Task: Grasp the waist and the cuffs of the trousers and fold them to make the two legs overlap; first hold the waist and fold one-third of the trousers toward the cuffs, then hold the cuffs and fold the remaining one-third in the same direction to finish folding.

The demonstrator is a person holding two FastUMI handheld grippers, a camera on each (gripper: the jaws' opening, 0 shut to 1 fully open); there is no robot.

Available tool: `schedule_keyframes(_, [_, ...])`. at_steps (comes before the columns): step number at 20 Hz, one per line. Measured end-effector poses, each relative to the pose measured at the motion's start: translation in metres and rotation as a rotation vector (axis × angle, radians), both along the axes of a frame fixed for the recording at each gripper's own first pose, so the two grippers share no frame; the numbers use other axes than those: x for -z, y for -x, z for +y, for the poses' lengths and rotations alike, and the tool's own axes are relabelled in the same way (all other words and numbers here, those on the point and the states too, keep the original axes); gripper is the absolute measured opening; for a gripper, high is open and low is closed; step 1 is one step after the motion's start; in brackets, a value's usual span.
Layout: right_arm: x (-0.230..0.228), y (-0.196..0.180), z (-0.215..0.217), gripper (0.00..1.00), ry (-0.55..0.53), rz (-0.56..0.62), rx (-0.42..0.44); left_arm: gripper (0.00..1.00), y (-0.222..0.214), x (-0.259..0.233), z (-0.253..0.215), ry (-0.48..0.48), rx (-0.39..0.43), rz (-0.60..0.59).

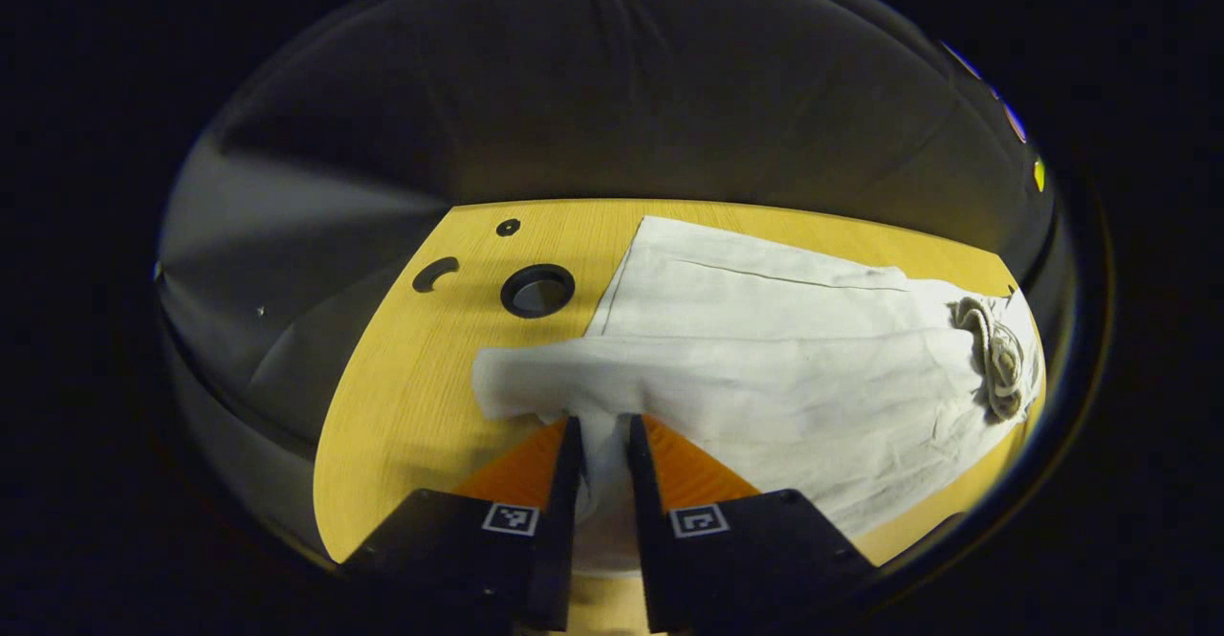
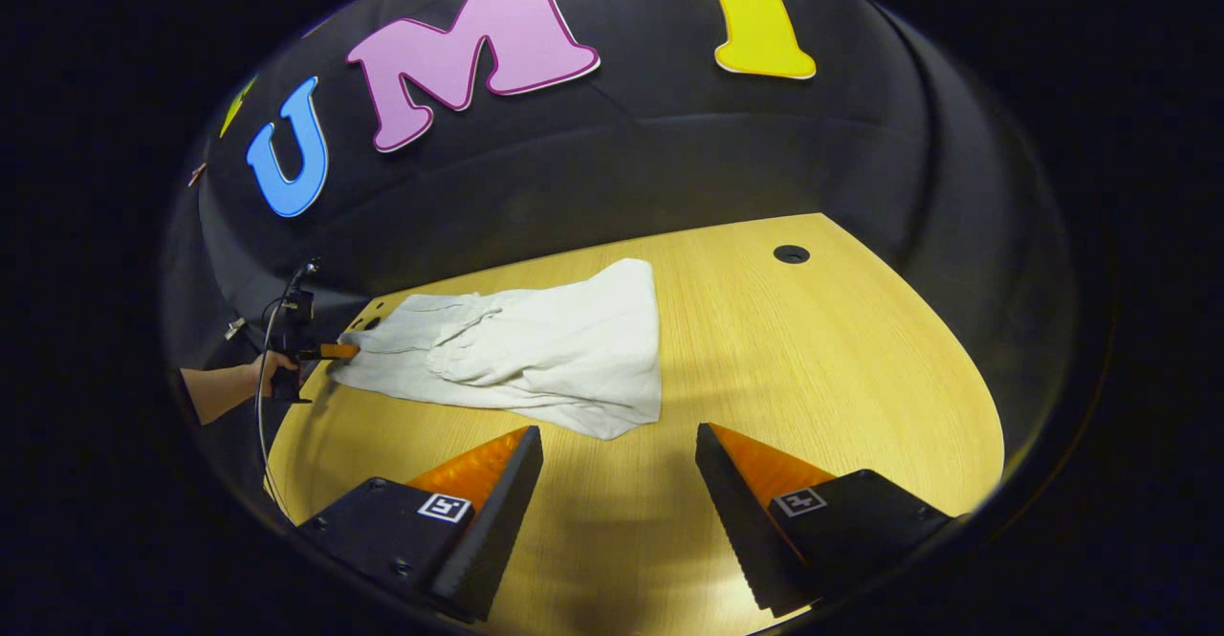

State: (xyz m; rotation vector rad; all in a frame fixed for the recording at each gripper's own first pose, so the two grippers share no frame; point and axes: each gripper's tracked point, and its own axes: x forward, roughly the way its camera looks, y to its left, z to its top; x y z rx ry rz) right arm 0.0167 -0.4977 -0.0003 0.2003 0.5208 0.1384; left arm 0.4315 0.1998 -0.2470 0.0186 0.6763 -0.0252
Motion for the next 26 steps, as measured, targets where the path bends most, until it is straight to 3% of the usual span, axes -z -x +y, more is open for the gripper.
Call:
schedule_keyframes(5, [-0.019,-0.002,-0.027,0.98,0.050,-0.041,0.030,0.07,0.004,-0.002,-0.010,0.017,-0.013,0.002])
schedule_keyframes(6, [-0.021,-0.002,-0.031,0.98,0.053,-0.042,0.038,0.12,0.004,-0.002,-0.010,0.029,-0.029,-0.008])
schedule_keyframes(7, [-0.023,-0.002,-0.033,0.98,0.056,-0.046,0.045,0.06,0.004,-0.002,-0.010,0.038,-0.051,-0.014])
schedule_keyframes(12, [-0.036,0.009,-0.037,0.98,0.094,-0.070,0.054,0.06,0.011,-0.025,-0.021,0.082,-0.087,-0.058])
schedule_keyframes(16, [-0.044,0.023,-0.039,0.98,0.101,-0.075,0.060,0.06,0.024,-0.081,-0.041,0.138,-0.044,-0.161])
schedule_keyframes(17, [-0.047,0.026,-0.040,0.98,0.100,-0.078,0.065,0.10,0.030,-0.092,-0.047,0.149,-0.034,-0.177])
schedule_keyframes(18, [-0.050,0.028,-0.040,0.98,0.097,-0.079,0.070,0.06,0.036,-0.103,-0.054,0.174,-0.025,-0.186])
schedule_keyframes(20, [-0.054,0.033,-0.042,0.98,0.088,-0.085,0.080,0.06,0.044,-0.121,-0.066,0.220,-0.023,-0.203])
schedule_keyframes(24, [-0.067,0.039,-0.049,0.98,0.082,-0.114,0.112,0.06,0.055,-0.157,-0.110,0.332,-0.010,-0.242])
schedule_keyframes(25, [-0.069,0.041,-0.051,0.98,0.079,-0.121,0.121,0.10,0.059,-0.169,-0.126,0.362,0.002,-0.254])
schedule_keyframes(26, [-0.071,0.042,-0.053,0.98,0.077,-0.130,0.130,0.06,0.061,-0.177,-0.140,0.385,0.015,-0.260])
